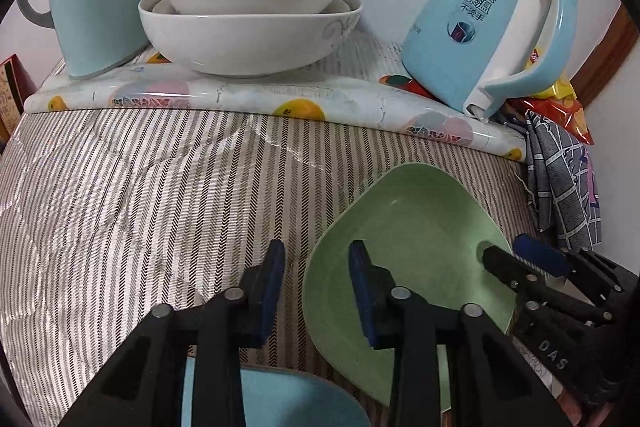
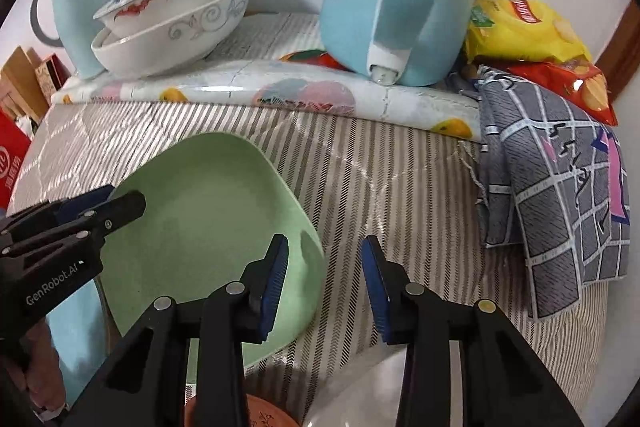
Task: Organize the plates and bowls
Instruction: 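Move the left gripper to the light-green plate rim and close on it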
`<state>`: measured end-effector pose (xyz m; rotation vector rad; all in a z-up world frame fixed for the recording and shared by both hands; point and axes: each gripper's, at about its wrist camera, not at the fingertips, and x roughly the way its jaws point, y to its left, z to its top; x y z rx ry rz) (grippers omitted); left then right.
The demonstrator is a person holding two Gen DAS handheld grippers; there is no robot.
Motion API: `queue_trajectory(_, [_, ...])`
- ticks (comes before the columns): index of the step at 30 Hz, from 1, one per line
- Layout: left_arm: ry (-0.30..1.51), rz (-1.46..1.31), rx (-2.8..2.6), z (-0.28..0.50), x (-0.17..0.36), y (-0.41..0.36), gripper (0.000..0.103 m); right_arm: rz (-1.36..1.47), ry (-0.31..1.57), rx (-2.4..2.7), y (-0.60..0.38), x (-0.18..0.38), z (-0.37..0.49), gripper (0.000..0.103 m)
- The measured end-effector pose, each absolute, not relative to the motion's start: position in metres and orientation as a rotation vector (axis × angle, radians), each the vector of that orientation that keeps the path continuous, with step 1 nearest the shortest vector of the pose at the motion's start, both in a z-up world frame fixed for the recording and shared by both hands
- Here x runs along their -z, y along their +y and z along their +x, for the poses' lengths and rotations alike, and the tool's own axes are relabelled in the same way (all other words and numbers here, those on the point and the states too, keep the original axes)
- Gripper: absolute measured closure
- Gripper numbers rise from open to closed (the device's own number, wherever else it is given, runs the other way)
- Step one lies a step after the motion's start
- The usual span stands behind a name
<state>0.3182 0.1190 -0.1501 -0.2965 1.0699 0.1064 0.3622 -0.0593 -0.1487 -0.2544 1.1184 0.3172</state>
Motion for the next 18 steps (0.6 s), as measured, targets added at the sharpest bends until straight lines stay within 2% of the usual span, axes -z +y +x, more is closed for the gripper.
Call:
queue_trajectory(3, [1.082, -0.305, -0.098, 0.320, 0.155, 0.118, 0.087, -0.266, 1.126, -0.328, -0.055, 0.154, 0.364, 0.078])
queue_trajectory(4, [1.086, -0.302, -0.098, 0.321, 0.158, 0.117, 0.089, -0.265, 1.130, -0.338, -0.053, 0.155, 0.365, 0.086])
queue_trajectory(8, [1.072, -0.292, -0.098, 0.321, 0.160, 0.115, 0.090, -0.255, 1.108, -0.324, -0.054, 0.155, 0.368, 0.094])
queue_trajectory(18, [1.005, -0.297, -0.080, 0.310, 0.133, 0.119, 0.091, -0.182, 1.011, -0.320, -0.063, 0.126, 0.359, 0.093])
